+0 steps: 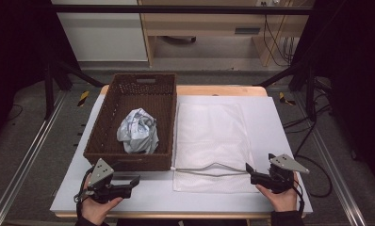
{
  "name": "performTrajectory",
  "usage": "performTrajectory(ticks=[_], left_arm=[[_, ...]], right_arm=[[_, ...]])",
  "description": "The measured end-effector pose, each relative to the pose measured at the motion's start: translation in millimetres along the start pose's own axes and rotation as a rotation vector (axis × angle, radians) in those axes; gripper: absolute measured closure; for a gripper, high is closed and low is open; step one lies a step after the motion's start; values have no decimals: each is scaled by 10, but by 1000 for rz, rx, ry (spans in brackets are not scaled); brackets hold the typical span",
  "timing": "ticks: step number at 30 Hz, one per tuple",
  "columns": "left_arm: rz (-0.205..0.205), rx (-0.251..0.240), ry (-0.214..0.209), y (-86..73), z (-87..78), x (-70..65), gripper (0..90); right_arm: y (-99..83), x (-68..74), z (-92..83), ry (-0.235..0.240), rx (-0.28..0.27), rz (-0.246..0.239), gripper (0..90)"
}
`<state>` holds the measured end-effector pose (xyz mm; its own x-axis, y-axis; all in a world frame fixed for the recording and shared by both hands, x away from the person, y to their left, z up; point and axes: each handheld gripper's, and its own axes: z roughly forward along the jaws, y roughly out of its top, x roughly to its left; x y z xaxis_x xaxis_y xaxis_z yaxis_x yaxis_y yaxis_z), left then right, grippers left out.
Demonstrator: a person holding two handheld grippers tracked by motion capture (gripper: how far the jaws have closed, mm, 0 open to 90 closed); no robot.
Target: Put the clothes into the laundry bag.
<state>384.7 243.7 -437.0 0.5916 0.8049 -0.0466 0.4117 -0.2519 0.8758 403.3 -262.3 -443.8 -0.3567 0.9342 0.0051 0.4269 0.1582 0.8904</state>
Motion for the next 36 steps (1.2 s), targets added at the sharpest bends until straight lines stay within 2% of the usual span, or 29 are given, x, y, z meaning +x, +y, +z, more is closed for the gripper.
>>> performTrajectory(ticks=[9,16,22,28,36], left_arm=[[-22,-41,17,25,-78,-14,116],[-42,-92,28,138,-202,-67,119],[-33,-125,41,247,-297,-75,120],[-36,-129,48,356,-303,-22,113],[-31,-132,69,607,-214,76,110]], right_arm=[[26,19,-32,3,-15,4,94],[48,51,-28,7,-23,-2,95],[56,66,-27,8,-18,-3,95],[67,72,-26,5,-20,-5,95],[97,91,-31,3,-25,-17,95]])
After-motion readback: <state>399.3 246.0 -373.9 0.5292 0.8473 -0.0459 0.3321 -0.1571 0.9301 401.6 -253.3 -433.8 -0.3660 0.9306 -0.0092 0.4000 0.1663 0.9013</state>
